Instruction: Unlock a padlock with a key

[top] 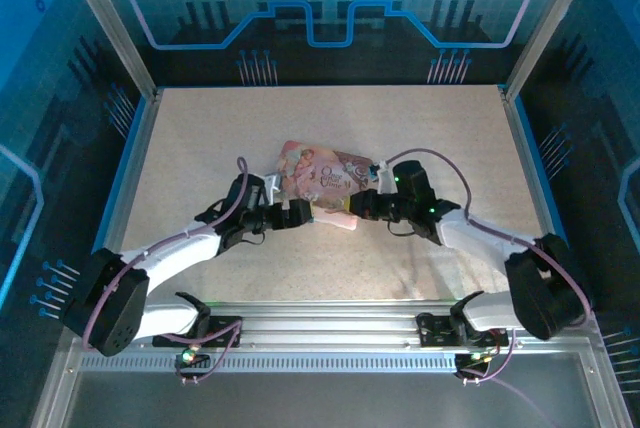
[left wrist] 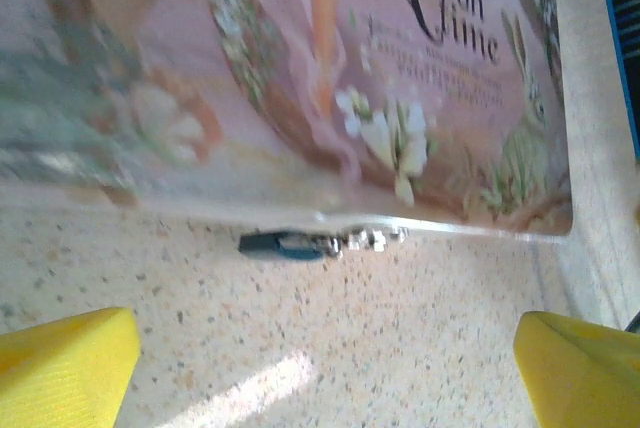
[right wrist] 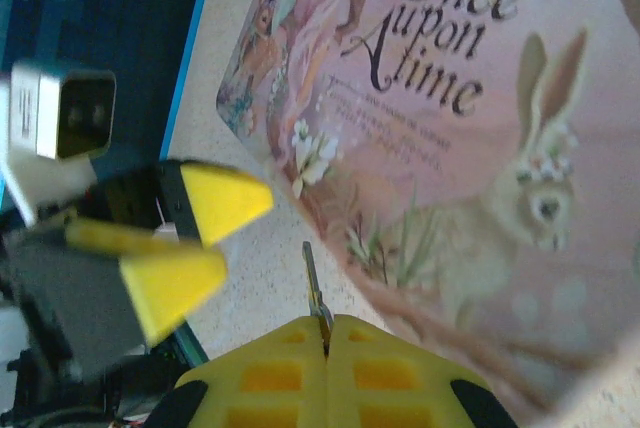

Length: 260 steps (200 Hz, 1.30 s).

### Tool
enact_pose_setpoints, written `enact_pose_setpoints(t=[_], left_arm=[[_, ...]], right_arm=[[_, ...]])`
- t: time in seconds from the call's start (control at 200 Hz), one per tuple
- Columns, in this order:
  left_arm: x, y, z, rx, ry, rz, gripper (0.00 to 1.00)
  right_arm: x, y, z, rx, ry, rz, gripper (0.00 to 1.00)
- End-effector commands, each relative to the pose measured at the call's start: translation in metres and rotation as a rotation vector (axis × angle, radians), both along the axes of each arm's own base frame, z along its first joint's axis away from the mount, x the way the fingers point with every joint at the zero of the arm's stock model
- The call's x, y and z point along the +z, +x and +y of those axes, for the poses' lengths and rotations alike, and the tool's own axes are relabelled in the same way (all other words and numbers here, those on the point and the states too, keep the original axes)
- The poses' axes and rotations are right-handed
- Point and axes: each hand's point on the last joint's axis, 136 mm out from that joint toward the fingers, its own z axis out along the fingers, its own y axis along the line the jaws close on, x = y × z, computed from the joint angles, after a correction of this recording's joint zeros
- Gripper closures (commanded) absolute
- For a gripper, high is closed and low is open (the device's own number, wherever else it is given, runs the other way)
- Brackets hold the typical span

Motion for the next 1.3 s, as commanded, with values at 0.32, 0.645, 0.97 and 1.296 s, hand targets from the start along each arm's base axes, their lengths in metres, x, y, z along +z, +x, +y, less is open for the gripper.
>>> enact_pose_setpoints(t=[0.32, 0.645, 0.97, 1.296], left_arm=[[-0.011, -0.013, -0.018, -0.081, 0.063, -0.134, 0.09], [-0.024, 0.001, -0.024, -0.081, 0.107, -0.197, 0.14], [-0.036, 0.018, -0.032, -0.081, 0.13, -0.273, 0.19], [-0.046, 0.027, -0.043, -0.094, 0.132, -0.287, 0.26]], right_arm=[[-0.025, 0.038, 0.011, -0.022, -0.039, 0.036, 0.98], [-0.061, 0.022, 0.0, -0.036, -0.107, 0.125, 0.98], [-0.065, 0.018, -0.002, -0.028, -0.124, 0.123, 0.98], [-0.066, 0.017, -0.002, -0.026, -0.127, 0.121, 0.98]])
